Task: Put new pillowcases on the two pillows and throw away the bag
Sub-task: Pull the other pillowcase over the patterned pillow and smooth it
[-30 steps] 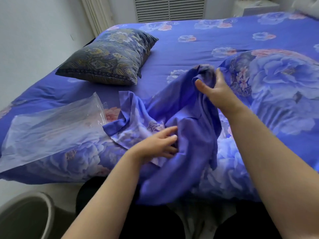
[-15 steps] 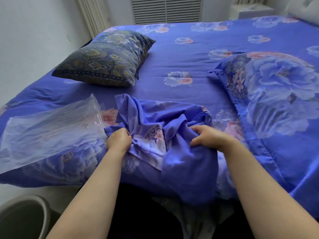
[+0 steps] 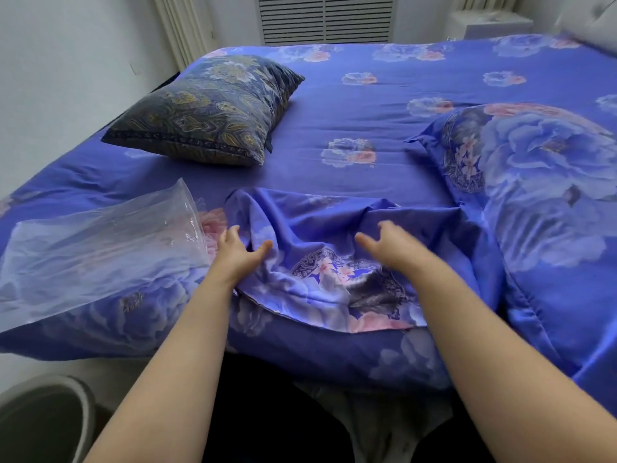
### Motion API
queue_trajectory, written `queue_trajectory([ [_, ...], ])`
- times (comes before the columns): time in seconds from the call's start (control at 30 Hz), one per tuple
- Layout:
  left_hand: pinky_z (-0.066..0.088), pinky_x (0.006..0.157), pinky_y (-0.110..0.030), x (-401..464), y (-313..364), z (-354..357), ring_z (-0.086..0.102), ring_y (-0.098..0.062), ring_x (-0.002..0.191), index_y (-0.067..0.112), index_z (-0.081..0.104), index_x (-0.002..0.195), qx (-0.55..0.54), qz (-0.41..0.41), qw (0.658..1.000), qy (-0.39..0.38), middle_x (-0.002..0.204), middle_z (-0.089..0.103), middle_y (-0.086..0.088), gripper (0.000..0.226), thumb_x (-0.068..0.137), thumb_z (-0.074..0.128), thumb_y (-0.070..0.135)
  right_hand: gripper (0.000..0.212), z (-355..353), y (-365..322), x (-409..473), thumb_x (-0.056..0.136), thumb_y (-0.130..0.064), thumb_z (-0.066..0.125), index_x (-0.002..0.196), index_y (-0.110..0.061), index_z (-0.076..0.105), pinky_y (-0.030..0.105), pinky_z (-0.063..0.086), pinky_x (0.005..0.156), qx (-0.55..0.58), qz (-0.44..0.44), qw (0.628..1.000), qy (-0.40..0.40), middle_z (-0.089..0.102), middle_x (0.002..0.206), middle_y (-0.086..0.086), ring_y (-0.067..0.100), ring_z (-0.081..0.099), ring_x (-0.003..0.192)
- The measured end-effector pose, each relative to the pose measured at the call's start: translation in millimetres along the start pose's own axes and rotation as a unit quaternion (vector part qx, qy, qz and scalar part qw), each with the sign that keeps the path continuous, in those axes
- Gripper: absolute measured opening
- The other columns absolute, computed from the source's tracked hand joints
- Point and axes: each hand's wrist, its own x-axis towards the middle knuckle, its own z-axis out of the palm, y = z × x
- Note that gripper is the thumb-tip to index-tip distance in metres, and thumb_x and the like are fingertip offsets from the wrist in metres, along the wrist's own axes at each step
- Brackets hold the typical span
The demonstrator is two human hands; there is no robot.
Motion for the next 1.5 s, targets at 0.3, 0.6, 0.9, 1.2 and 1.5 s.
queue_trajectory([
  [0.3,0.043,0.082,-0.039,4.5,22.4,-15.9,0.059,-0.04,0.097,-0.004,0.061,0.095,-0.071,-0.001,0.989,0.133,0.101,0.063,-0.029,0.022,0.087,0.048,0.011,0.045,47.5,-7.5,-10.3,0.09,-0.051,0.051,0.11,-0.011,0.054,0.038,0.044,0.086,0.026,0.043,0.998,-0.038,0.058,0.119,0.009,0.029,0.052,0.105],
  [0.6,0.035,0.096,-0.049,-15.9,-29.1,-112.5,0.04,-0.04,0.122,0.012,0.038,0.137,0.041,-0.142,0.882,0.447,0.138,0.039,-0.02,0.054,0.084,0.044,0.01,0.047,57.7,-23.0,3.0,0.078,-0.043,0.068,0.114,-0.016,0.053,0.037,0.045,0.096,0.282,0.033,0.952,0.114,0.045,0.128,0.003,0.018,0.052,0.109],
  [0.9,0.048,0.077,-0.042,-39.5,67.9,7.2,0.061,-0.031,0.092,0.007,0.061,0.098,-0.101,0.06,0.992,-0.048,0.092,0.065,-0.013,0.055,0.088,0.048,0.059,0.012,53.3,-53.0,-31.0,0.082,-0.005,0.052,0.073,-0.012,0.053,0.027,0.034,0.052,0.336,-0.111,0.924,-0.144,0.047,0.062,0.003,0.013,0.039,0.056],
  [1.2,0.038,0.054,-0.027,-26.9,78.2,-24.8,0.051,-0.018,0.061,0.009,0.063,0.067,0.001,0.099,0.993,-0.068,0.058,0.058,-0.002,0.036,0.096,0.047,0.023,0.041,56.5,-64.7,-32.0,0.089,-0.04,0.034,0.095,-0.023,0.071,0.041,0.039,0.1,0.146,-0.336,0.927,0.077,0.069,0.107,-0.008,0.016,0.056,0.111],
  [1.5,0.047,0.08,-0.025,-5.9,76.9,-74.8,0.054,-0.012,0.075,0.013,0.051,0.081,-0.681,0.059,0.697,0.215,0.08,0.054,-0.004,0.03,0.102,0.03,0.014,0.069,55.4,-39.5,14.4,0.087,-0.067,0.037,0.143,-0.028,0.028,0.041,0.035,0.107,0.03,-0.118,0.991,-0.05,0.019,0.155,0.005,0.028,0.035,0.135],
])
